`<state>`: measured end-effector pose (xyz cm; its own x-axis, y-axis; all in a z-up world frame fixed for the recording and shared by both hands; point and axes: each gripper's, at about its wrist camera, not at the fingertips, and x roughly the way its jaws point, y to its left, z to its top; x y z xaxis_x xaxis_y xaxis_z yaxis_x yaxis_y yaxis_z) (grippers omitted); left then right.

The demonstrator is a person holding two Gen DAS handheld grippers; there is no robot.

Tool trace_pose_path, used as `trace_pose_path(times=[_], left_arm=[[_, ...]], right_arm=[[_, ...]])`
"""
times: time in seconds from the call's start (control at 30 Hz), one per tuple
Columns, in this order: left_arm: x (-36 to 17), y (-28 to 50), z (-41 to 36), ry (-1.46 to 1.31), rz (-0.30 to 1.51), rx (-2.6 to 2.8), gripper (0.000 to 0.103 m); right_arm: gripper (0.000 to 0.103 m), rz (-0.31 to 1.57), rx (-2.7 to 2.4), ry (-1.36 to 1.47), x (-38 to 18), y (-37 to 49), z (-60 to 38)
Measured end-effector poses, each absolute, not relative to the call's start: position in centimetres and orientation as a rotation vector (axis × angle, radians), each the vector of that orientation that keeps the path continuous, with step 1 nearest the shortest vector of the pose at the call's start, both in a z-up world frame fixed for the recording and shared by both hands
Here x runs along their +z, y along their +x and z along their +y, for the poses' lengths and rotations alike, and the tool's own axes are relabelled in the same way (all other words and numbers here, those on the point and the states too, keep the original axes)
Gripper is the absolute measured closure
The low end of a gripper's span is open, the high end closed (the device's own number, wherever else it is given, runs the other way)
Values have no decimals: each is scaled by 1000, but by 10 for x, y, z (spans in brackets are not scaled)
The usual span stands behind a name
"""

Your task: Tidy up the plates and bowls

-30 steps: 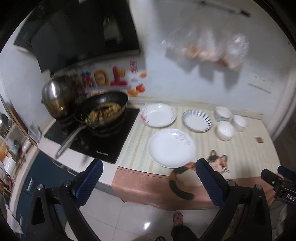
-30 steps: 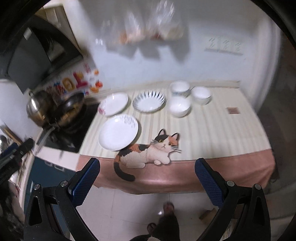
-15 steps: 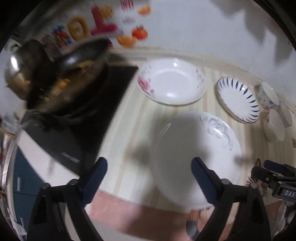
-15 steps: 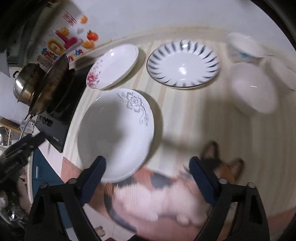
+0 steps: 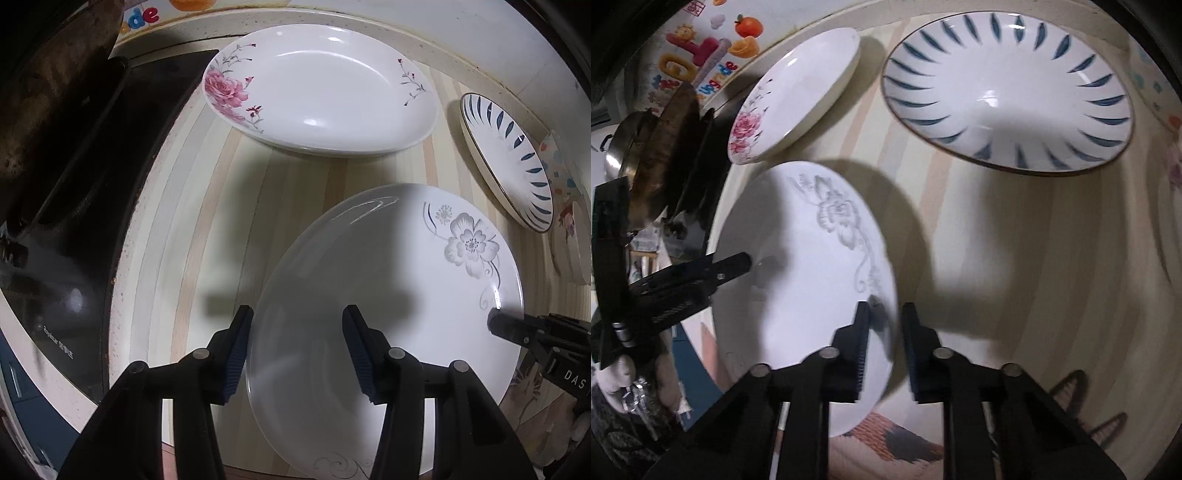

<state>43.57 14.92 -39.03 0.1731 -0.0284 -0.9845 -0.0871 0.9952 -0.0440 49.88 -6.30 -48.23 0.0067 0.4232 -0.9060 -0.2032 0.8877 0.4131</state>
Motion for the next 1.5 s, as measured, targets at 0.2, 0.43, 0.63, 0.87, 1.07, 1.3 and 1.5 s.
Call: trace_pose_path(times=[0.2,0.43,0.63,0.87,1.07,1.3,1.5], left_arm=[[-379,416,141,-113,1412,15,61],[-352,378,107,-107,1398,-54,61],[-330,355,75,-80,1383,-112,61],[-324,358,48,-38,1378,-193,61],[-349,390,6,10,1402,-222,61],[-365,405,-1,34,1423,-196,61],[-367,417,4,46,1420,-166,61]], right_arm=[[88,1503,450,208,-479,497,-63],[87,1495,428,222,-461,474,-96],[87,1489,398,243,-445,449,-143],[87,1480,354,308,-434,421,-205],[86,1490,306,357,-446,408,-240],[86,1508,292,366,-462,411,-243],[86,1506,308,364,-465,421,-240]])
